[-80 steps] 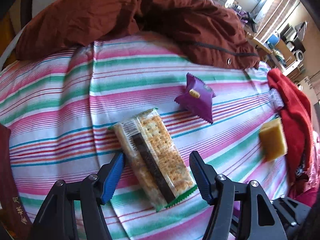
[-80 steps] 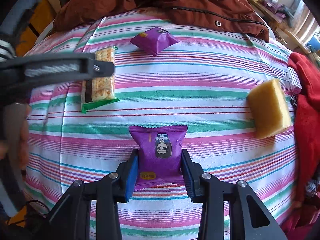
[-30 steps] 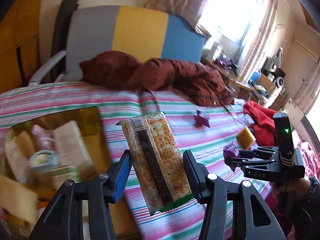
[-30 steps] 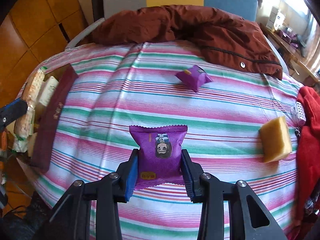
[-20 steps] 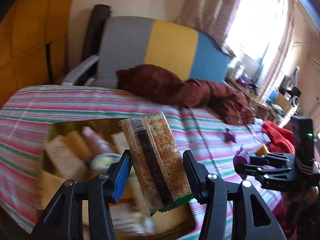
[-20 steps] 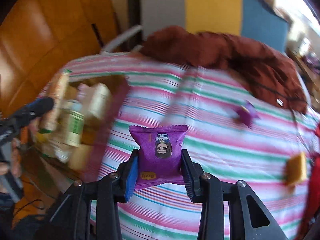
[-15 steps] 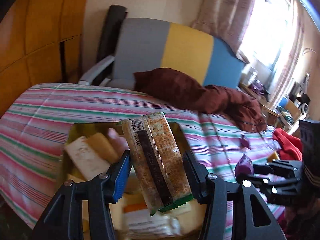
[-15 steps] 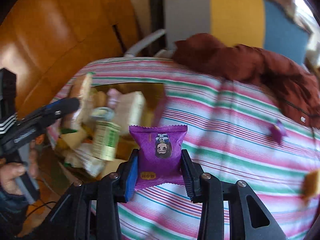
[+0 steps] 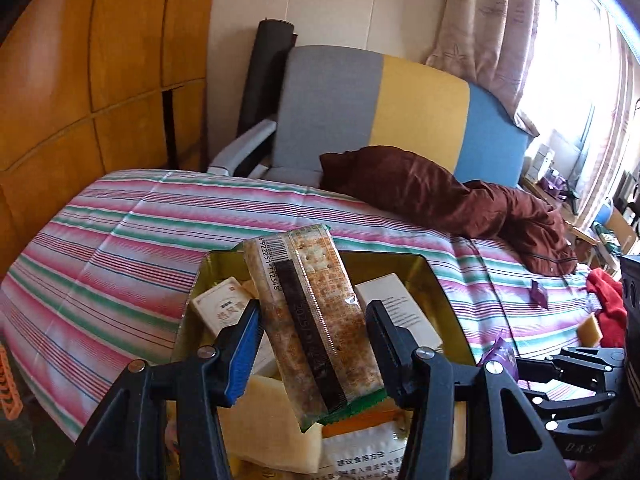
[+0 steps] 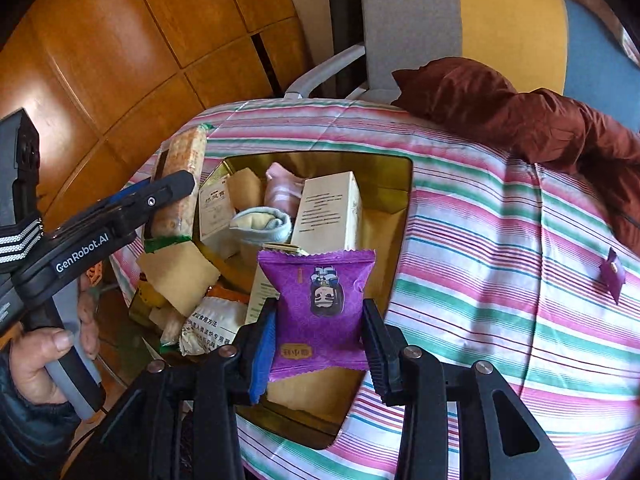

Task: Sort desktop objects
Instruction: 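Carry cracker pack and purple packet into the gold tray and open both tools, then move both tools back from the tray toward the last sponge and packet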

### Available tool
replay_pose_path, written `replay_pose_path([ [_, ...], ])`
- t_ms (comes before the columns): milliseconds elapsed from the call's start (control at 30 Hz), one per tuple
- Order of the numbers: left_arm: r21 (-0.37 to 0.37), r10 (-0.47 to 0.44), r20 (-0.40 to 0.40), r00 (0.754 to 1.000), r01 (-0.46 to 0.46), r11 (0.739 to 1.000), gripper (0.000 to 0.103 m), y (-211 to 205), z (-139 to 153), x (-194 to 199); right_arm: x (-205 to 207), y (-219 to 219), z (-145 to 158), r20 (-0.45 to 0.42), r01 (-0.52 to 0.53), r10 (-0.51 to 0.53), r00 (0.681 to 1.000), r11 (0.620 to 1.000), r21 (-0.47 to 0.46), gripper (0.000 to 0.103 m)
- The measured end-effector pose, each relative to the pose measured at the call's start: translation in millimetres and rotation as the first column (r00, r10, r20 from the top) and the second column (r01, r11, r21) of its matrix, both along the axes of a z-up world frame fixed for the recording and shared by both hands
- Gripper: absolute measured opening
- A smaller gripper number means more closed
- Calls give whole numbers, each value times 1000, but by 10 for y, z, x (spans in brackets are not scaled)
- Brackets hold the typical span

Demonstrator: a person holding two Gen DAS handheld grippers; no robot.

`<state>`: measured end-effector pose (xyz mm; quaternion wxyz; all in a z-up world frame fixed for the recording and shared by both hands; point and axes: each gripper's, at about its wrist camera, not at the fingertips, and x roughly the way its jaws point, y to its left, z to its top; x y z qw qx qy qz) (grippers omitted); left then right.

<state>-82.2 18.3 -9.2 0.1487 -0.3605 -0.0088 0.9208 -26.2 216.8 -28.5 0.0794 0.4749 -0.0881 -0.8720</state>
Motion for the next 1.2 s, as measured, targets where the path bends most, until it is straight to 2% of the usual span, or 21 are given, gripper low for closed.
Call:
replay_pose_path([
  [200, -25, 33, -7, 999, -34, 999, 53, -19, -43, -9, -79, -140, -182, 36, -14, 14, 999, 1000, 0, 47],
  [267, -27, 46, -14, 999, -47, 999, 59, -38, -36, -2, -75, -159, -227, 43, -17, 17, 999, 1000, 3, 47],
  [333, -27, 54, -29, 998, -54, 998, 59, -47, -6, 17, -57, -163, -240, 46, -19, 19, 999, 1000, -4, 47],
  [700, -40, 29, -81, 996, -32, 999, 61, 26, 170, 206, 83, -148, -179, 25, -14, 14, 1000, 1000, -5, 48],
  [1200, -52, -35, -94, 995, 30, 998, 61, 222, 275, 475, 332, 206, 69, -44, 81, -79, 996, 996, 49, 59],
])
